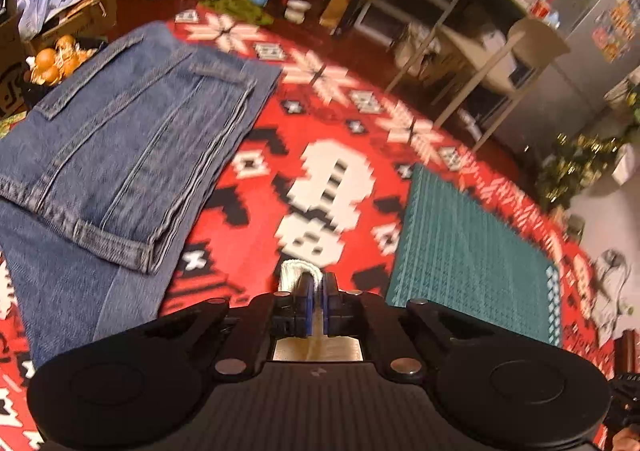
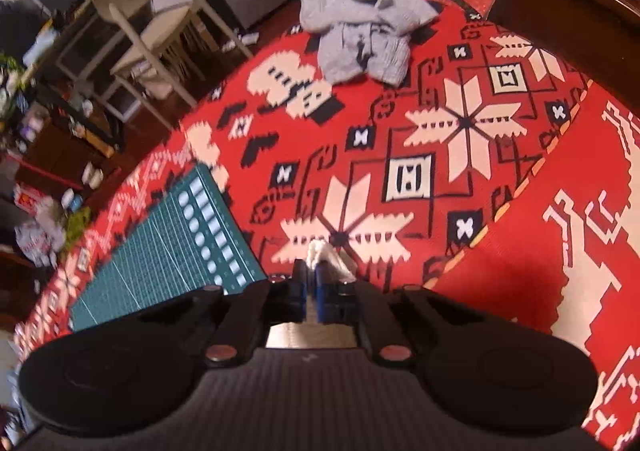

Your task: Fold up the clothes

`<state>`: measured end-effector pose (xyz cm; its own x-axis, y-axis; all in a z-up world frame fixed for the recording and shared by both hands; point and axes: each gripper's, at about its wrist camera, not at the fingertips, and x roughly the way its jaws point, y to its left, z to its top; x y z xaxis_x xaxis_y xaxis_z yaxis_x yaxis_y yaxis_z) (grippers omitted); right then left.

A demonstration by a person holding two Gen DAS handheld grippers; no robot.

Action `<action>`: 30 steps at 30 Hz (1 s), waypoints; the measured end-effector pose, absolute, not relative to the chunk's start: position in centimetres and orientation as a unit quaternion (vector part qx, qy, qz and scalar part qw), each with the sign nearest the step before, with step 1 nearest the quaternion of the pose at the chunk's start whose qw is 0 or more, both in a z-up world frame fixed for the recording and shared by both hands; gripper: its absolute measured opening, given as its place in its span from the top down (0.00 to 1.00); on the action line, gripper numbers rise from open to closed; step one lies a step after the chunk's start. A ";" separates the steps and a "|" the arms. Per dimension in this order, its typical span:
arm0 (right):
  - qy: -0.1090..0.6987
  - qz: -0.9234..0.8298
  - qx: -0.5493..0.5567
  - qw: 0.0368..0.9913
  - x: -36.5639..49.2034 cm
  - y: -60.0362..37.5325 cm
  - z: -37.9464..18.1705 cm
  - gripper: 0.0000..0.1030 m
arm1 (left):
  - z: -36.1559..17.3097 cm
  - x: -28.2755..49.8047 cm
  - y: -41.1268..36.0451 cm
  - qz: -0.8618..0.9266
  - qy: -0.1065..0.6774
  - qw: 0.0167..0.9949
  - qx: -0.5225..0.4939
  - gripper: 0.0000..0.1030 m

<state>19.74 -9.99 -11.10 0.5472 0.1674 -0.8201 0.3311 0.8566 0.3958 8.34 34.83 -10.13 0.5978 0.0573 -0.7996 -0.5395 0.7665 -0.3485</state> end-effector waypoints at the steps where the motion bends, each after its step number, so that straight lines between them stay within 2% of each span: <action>1: 0.469 -0.051 0.267 0.840 19.8 -10.1 -11.2 0.96 | -10.1 8.4 34.8 0.177 0.408 0.847 -0.290 0.96; 4: 0.465 -0.056 0.271 0.841 20.0 -10.1 -11.9 0.96 | -11.0 9.4 34.2 0.188 0.429 0.844 -0.263 0.95; 8: 0.473 -0.056 0.273 0.836 20.3 -10.3 -12.7 0.94 | -11.2 9.9 33.7 0.197 0.450 0.840 -0.231 0.89; 14: 0.457 -0.076 0.282 0.840 19.6 -11.2 -11.4 0.78 | -8.7 8.3 33.6 0.198 0.419 0.860 -0.212 0.89; 19: 0.433 -0.086 0.287 0.850 18.8 -11.8 -9.9 0.77 | -7.1 7.6 33.3 0.167 0.385 0.881 -0.219 0.89; 24: 0.385 -0.038 0.302 0.871 18.2 -11.1 -8.7 0.76 | -9.0 9.4 32.5 0.098 0.408 0.869 -0.262 0.89; 30: 0.428 0.076 0.318 0.843 19.1 -8.1 -10.6 0.76 | -11.3 10.4 31.7 0.077 0.441 0.849 -0.280 0.89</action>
